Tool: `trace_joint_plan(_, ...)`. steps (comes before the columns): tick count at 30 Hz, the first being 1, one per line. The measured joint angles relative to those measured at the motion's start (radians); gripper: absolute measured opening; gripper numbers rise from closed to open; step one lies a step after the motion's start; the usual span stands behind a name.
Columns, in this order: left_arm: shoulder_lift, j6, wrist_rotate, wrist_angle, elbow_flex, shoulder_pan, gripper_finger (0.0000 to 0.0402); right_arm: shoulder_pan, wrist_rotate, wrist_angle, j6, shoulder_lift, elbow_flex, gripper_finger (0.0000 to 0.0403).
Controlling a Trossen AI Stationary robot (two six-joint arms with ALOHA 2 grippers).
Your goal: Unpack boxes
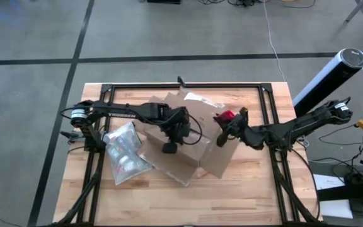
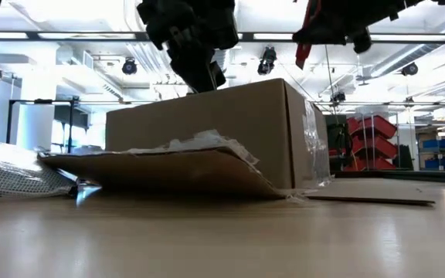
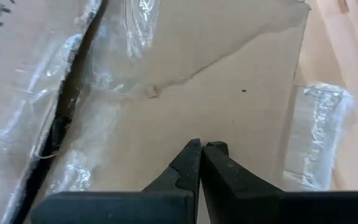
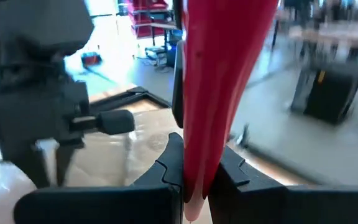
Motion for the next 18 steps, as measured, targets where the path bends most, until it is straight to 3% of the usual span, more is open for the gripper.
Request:
trace_joint_plan(8, -0.028, 0.029, -0.279, 0.024, 0.034, 0.000, 0.0000, 0.083, 0.153, -0.182, 0.534, 0.002, 0.000, 0.0016)
trace_joint_plan(13, -0.033, 0.132, -0.368, 0.058, 0.078, -0.003, 0.0000, 0.137, 0.272, -0.308, 0.853, 0.002, 0.002, 0.0016)
trace_joint_plan(18, -0.029, 0.387, -0.385, 0.138, 0.084, 0.003, 0.0000, 0.149, 0.300, -0.479, 1.126, 0.002, 0.002, 0.0016)
